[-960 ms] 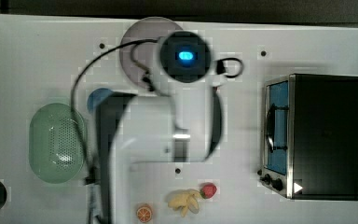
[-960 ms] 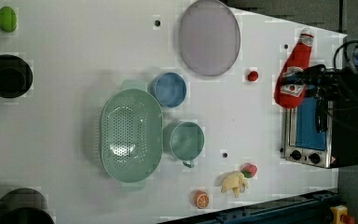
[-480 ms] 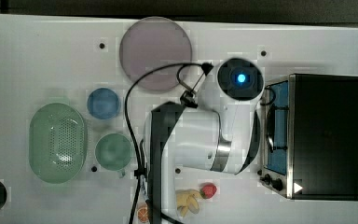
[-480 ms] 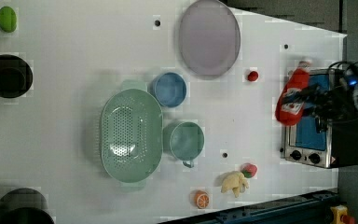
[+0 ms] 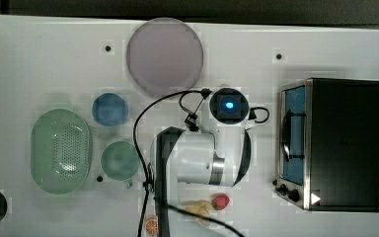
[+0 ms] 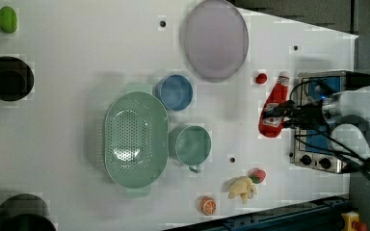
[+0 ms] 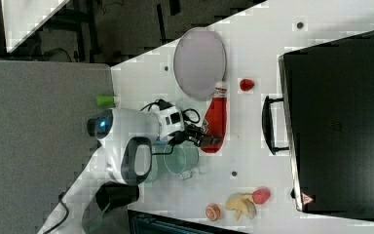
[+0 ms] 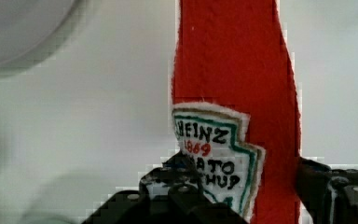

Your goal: Pick ketchup from strainer and place it on the table

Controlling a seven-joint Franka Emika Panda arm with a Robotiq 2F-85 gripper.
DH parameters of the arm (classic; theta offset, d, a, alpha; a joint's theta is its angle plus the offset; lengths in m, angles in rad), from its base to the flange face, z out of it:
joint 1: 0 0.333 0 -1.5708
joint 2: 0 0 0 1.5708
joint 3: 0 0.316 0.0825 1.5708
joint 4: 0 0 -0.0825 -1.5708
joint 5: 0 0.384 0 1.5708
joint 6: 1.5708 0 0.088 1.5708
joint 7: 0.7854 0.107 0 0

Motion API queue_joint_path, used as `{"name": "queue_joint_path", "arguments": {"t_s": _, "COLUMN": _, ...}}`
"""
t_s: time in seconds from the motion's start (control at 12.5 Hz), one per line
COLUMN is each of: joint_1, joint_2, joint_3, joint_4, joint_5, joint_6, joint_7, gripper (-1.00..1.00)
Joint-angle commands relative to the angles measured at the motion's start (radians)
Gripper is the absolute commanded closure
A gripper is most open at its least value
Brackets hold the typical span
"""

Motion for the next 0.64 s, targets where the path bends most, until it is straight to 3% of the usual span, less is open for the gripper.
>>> {"name": "queue_joint_path", "arguments": {"t_s": 0.08, "joint_1": 0.012, "joint_2": 0.040, "joint_3": -0.014, "joint_4": -0.006, "joint_5": 0.002, "joint_6": 0.076, "joint_7": -0.035, "gripper": -0.29}}
{"name": "queue_joint_path", "arguments": {"t_s": 0.32, "joint_1": 0.011, "joint_2": 0.051, "joint_3": -0.016, "joint_4": -0.001, "joint_5": 0.002, "joint_6": 0.088, "joint_7": -0.035, "gripper": -0.93}}
{"name": "queue_joint_path", "arguments": {"t_s": 0.64, "joint_1": 0.012, "joint_2": -0.038, "joint_3": -0.012, "joint_4": 0.051, "joint_5": 0.009, "joint_6": 0.009, "joint_7": -0.032, "gripper": -1.00}}
